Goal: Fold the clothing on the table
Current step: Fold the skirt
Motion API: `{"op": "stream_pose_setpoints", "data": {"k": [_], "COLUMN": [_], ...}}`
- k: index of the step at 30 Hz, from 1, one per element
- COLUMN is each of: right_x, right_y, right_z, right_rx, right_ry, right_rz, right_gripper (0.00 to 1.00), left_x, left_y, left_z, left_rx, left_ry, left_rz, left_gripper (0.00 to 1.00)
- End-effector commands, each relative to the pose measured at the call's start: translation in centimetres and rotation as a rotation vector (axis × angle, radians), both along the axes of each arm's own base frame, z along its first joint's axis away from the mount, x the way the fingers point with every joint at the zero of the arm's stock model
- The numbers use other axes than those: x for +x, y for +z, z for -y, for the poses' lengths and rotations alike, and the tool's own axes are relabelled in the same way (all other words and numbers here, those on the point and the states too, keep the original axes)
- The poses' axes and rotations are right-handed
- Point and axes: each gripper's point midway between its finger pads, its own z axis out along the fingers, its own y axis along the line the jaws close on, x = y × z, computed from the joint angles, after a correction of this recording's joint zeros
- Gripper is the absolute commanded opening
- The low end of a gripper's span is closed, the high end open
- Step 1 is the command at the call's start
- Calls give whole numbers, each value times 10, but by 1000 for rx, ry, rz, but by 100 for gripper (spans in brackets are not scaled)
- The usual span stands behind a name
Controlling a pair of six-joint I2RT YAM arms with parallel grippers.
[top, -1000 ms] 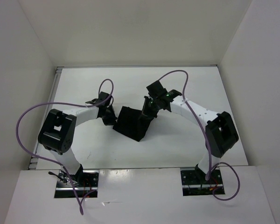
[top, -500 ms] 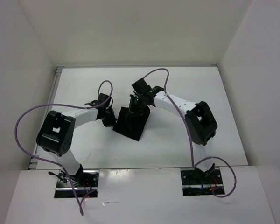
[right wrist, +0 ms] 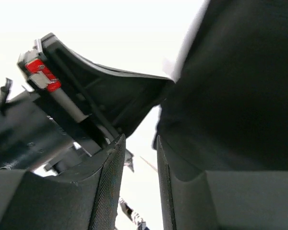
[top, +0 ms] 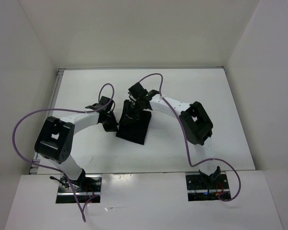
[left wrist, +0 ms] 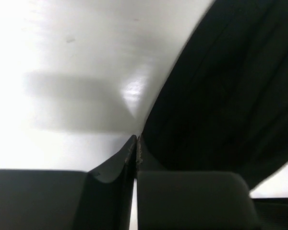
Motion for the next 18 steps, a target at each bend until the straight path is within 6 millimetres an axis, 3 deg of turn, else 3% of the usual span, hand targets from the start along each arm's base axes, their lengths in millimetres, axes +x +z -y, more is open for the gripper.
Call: {"op": "stream_pose_setpoints", "data": {"k": [1, 2, 4, 5, 6, 8, 9, 10, 12, 13, 14, 15, 16, 17, 18], "right_x": [-3, -3, 8, 9, 19, 31, 38, 46, 47, 46, 46, 44, 40, 37, 32], "right_y": [48, 71, 91, 115, 127, 156, 151, 151, 156, 155, 145, 145, 151, 140, 137], "right_z": [-33, -35, -26, -15, -3, 24, 47, 77, 110, 122, 137, 144, 152, 162, 165], "right_rx": [227, 279, 304, 331, 340, 321, 253, 169, 107, 87, 59, 56, 65, 40, 32], "right_ry": [78, 82, 35, 19, -25, -111, -161, -261, -344, -372, -405, -428, -440, -458, -457], "right_rz": [52, 93, 136, 183, 213, 300, 295, 312, 358, 364, 356, 356, 369, 345, 336], "right_gripper": [38, 38, 38, 38, 38, 38, 38, 33, 23, 14, 12, 12, 12, 12, 12], "left_x": [18, 27, 30, 29, 30, 26, 28, 22, 11, 16, 16, 18, 17, 15, 15], "left_y": [57, 74, 116, 127, 147, 156, 165, 170, 159, 163, 163, 155, 159, 153, 134], "left_z": [-17, -28, -37, -39, -36, -22, -14, 13, 44, 55, 63, 72, 84, 90, 96], "left_rx": [24, 71, 84, 88, 62, 0, -45, -140, -278, -332, -373, -408, -478, -506, -534], "left_ry": [65, 102, 114, 112, 98, 26, 4, -93, -210, -248, -282, -311, -369, -405, -424], "left_rz": [138, 202, 323, 355, 407, 413, 443, 463, 423, 456, 453, 428, 437, 415, 357], "left_gripper": [8, 12, 18, 20, 21, 20, 18, 14, 6, 3, 1, 0, 0, 0, 0]}}
